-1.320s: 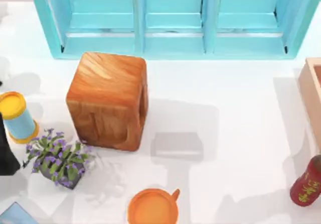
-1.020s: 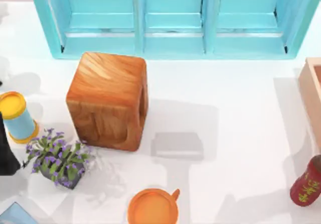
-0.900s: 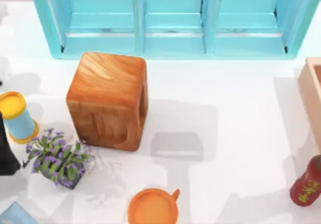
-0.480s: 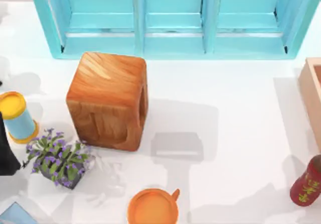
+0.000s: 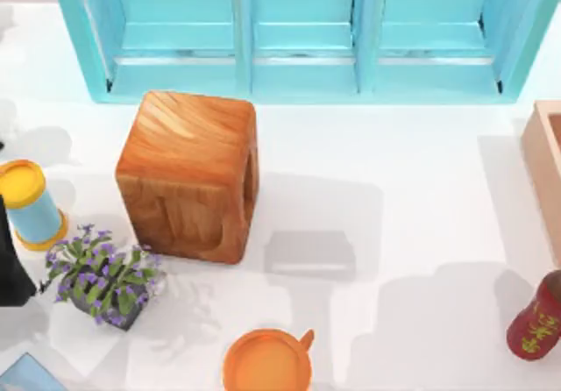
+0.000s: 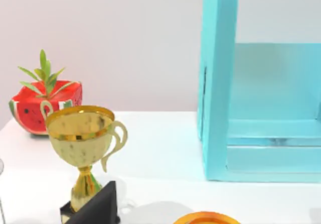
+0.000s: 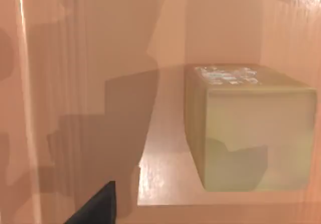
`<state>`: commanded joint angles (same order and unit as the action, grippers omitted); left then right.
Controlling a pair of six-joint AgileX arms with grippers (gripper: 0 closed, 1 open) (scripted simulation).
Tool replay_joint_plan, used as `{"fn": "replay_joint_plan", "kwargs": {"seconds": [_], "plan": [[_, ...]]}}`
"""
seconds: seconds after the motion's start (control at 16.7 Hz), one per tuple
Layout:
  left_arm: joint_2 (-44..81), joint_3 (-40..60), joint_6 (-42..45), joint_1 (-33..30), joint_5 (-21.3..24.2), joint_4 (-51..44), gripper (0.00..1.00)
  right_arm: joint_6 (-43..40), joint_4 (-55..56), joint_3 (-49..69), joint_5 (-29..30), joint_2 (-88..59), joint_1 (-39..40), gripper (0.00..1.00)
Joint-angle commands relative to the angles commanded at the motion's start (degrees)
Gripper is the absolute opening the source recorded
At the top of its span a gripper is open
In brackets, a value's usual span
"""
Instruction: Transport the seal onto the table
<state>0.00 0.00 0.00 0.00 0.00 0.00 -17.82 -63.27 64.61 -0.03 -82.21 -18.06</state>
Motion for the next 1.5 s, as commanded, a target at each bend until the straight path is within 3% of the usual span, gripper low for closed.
{"fn": "replay_joint_plan", "kwargs": {"seconds": [0.24, 0.66, 1.26, 1.5], "plan": [[0.0, 0.0, 0.0, 0.0, 0.0, 0.0, 1.00, -1.9, -7.0, 7.2, 0.0, -8.4, -2.1, 1.00], [0.0, 0.0, 0.0, 0.0, 0.0, 0.0, 1.00, -2.1, -7.5, 7.7, 0.0, -9.1, -2.0, 1.00], [0.0, 0.0, 0.0, 0.0, 0.0, 0.0, 1.00, -1.8, 13.2, -7.0, 0.0, -15.0, -2.0, 1.00], [0.0, 0.0, 0.0, 0.0, 0.0, 0.0, 1.00, -1.8, 15.5, -8.8, 0.0, -15.7, -2.0, 1.00]]}}
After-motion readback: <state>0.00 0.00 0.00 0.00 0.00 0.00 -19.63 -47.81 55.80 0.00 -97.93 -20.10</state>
